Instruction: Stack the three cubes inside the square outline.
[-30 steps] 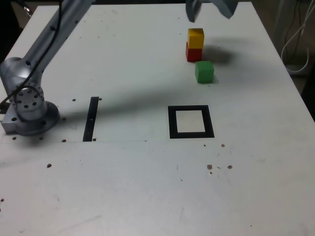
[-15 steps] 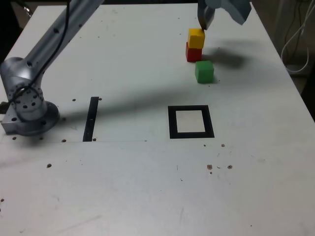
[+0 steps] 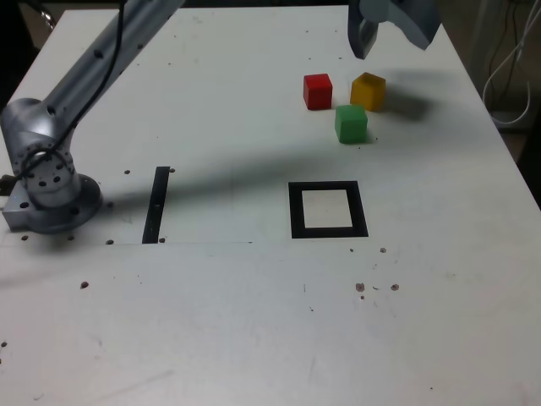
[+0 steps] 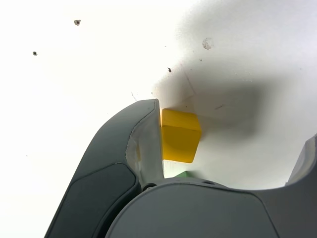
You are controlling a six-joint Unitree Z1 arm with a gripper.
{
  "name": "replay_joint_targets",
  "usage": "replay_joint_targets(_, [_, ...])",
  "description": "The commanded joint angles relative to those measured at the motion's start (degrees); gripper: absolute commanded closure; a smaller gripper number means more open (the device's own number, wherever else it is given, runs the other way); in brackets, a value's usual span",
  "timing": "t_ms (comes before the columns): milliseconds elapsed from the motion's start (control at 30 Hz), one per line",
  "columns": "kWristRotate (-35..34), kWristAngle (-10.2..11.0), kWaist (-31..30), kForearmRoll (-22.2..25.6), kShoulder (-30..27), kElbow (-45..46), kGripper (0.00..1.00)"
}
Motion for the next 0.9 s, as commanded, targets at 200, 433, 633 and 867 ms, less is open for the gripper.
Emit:
replay_joint_targets(200, [-0.5, 3.5, 0.5, 1.0, -2.6, 7.4, 0.01])
replay_joint_targets(433, [-2.1, 3.7, 1.9, -6.0, -11.6, 22.5, 0.01])
replay_joint_targets(633, [-5.3, 4.3, 2.6, -5.6, -14.7, 27.1, 0.02])
replay_joint_targets(867, [-12.2, 4.4, 4.1, -5.2, -15.8, 34.5, 0.02])
